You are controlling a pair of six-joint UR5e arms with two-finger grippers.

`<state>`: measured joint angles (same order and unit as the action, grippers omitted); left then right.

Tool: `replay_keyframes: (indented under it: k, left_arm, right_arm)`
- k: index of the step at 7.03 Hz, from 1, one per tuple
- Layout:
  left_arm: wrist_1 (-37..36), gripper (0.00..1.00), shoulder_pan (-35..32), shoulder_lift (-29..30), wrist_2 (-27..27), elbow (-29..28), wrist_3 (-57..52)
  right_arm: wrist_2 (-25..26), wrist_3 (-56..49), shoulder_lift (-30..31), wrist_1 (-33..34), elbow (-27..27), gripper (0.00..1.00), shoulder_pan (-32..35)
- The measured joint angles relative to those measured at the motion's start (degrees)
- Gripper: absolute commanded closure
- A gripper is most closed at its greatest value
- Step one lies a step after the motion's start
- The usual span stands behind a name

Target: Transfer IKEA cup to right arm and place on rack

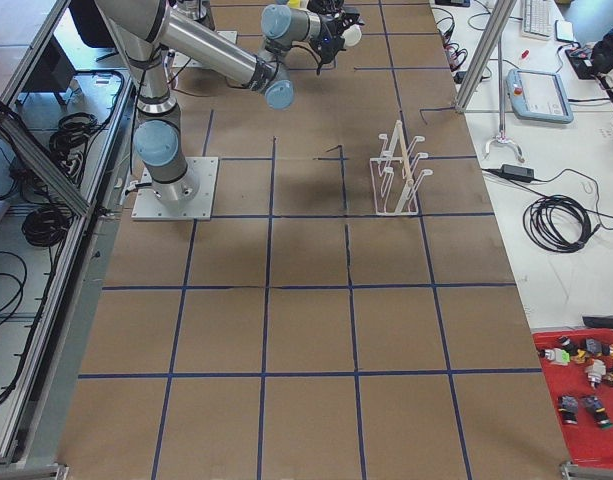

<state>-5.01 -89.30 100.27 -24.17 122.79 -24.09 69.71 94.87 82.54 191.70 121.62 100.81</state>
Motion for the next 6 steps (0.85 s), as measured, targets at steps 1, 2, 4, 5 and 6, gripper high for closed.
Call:
replay_keyframes:
  k: [1, 2, 4, 5, 6]
  left_arm:
    - [0.0, 0.89, 0.0, -0.07, 0.0, 0.0, 0.0]
    - [0.0, 0.89, 0.0, -0.12, 0.0, 0.0, 0.01]
    - [0.0, 0.38, 0.0, -0.22, 0.01, -0.04, -0.02]
    - [-0.08, 0.15, 0.0, -0.24, -0.05, -0.14, -0.11]
    - [-0.68, 0.05, 0.0, -0.18, -0.17, -0.17, -0.13]
  right_arm:
    - [-0.06, -0.2, -0.01, -0.01, -0.01, 0.38, 0.0]
    - [-0.17, -0.58, -0.01, -0.01, -0.04, 0.45, 0.0]
    - [-0.51, -1.01, -0.02, 0.04, -0.1, 0.53, 0.0]
    - [-0.54, -1.11, -0.02, 0.06, -0.16, 0.53, 0.03]
    - [-0.57, -1.16, -0.02, 0.07, -0.24, 0.53, 0.01]
